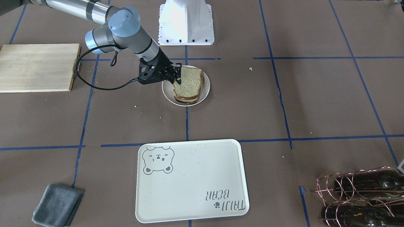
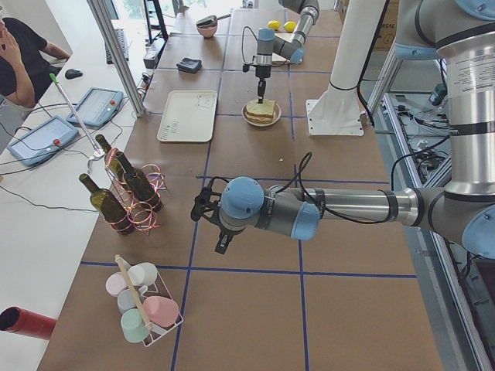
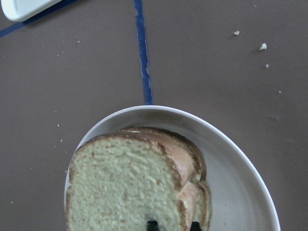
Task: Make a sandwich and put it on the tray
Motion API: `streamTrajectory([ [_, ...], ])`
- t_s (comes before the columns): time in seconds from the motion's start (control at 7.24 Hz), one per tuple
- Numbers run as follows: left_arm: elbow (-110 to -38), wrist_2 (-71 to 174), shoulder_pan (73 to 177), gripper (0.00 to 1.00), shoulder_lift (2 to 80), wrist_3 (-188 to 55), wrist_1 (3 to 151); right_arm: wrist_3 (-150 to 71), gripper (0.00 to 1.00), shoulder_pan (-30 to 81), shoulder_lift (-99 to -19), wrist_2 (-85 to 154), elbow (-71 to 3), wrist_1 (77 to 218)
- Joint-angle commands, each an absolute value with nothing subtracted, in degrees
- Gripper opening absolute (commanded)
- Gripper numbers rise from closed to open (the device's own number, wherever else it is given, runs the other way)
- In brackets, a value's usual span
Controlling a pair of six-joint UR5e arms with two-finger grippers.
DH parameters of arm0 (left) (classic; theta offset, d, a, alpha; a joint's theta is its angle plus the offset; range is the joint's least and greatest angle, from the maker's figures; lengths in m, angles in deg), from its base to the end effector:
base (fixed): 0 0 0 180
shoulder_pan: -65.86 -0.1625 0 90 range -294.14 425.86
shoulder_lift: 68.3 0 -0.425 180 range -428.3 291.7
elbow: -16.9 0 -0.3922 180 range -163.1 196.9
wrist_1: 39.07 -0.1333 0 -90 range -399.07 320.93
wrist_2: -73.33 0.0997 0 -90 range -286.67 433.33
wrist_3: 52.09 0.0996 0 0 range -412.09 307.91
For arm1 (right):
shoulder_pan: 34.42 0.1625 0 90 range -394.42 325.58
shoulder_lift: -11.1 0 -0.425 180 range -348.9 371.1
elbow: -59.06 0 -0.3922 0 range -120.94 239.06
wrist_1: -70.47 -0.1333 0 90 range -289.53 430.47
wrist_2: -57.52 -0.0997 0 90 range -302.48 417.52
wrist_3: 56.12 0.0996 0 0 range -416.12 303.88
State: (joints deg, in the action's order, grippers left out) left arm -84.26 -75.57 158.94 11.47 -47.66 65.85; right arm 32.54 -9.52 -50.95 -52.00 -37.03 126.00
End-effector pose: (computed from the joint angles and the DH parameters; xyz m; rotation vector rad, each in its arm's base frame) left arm -0.0709 -0.4234 0.5966 0.3182 1.0028 0.1635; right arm -0.5457 -0.3636 0.2600 -0.0225 -1.2195 0.1554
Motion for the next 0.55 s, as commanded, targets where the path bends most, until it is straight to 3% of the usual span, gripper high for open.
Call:
streamTrajectory([
  [0.0,-84.3,-81.6,155.8,1.0,11.6,-59.4,70.0,32.8,1.0,-8.1,-51.2,-52.9,-38.5,126.0],
  [0.41,-85.2,-75.8,139.0,1.0,12.4,-93.9,99.7,32.2,1.0,2.7,-56.8,-60.7,-53.8,143.1],
])
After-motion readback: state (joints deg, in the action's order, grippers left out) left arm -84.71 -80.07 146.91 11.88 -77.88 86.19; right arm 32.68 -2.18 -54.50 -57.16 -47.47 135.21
